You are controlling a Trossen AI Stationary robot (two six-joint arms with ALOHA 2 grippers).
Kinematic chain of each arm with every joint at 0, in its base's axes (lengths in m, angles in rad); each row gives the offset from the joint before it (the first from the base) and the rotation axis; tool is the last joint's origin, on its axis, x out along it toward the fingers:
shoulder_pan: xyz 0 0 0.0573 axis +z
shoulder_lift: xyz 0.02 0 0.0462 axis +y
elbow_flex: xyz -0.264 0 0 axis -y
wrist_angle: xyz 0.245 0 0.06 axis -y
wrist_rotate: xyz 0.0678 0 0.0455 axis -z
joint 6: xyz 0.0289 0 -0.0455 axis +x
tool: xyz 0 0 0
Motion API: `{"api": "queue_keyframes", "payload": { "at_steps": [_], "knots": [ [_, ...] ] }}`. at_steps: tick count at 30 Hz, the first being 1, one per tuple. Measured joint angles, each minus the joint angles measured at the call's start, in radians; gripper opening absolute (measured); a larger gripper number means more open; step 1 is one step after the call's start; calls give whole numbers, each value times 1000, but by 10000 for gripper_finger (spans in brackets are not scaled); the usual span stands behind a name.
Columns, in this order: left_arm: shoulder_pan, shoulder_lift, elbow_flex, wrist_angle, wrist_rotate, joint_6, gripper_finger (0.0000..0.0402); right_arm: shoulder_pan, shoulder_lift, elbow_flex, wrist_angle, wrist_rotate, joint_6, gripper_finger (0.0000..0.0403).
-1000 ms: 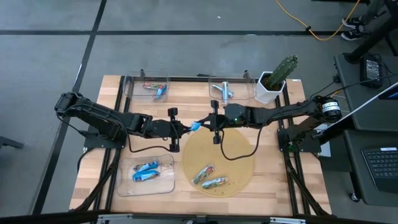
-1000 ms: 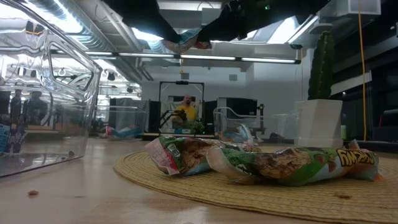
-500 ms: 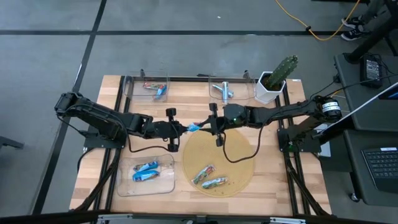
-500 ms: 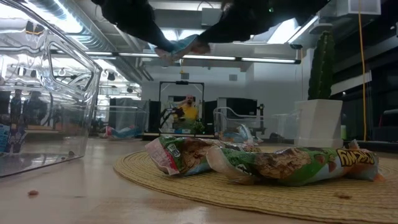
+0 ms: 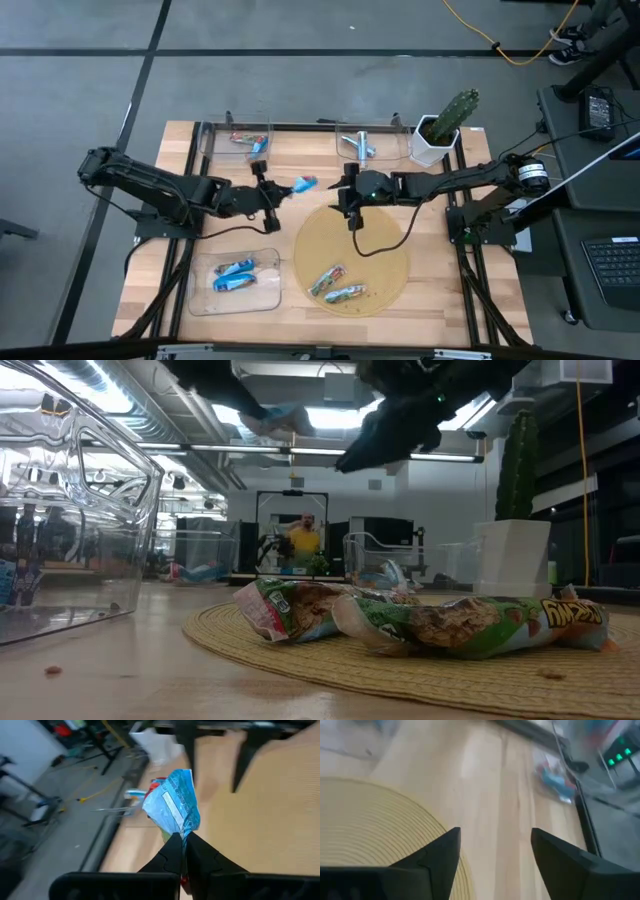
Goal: Pick and place Granola Bars by type
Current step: Put the red granola bar into the top left transparent bin
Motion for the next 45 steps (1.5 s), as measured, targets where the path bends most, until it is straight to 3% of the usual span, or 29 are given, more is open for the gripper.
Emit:
{"api": "queue_keyframes", "payload": {
  "at_steps": [5,10,15,21,31,45],
  "knots": [
    [41,-122,0,-96,-130,2,2,1,0,0,-81,23,58,248],
    [178,-246,0,-213,-236,0,2,26,0,0,-119,24,86,249],
    [372,-319,0,-240,-175,35,2,71,0,0,-96,24,56,249],
    [617,-342,1,-208,-20,68,2,110,0,0,-78,24,42,249],
    [926,-234,1,-288,212,44,2,115,0,0,-78,24,30,249],
    [1034,41,1,-280,260,26,3,115,0,-1,-122,24,48,249]
  ]
}}
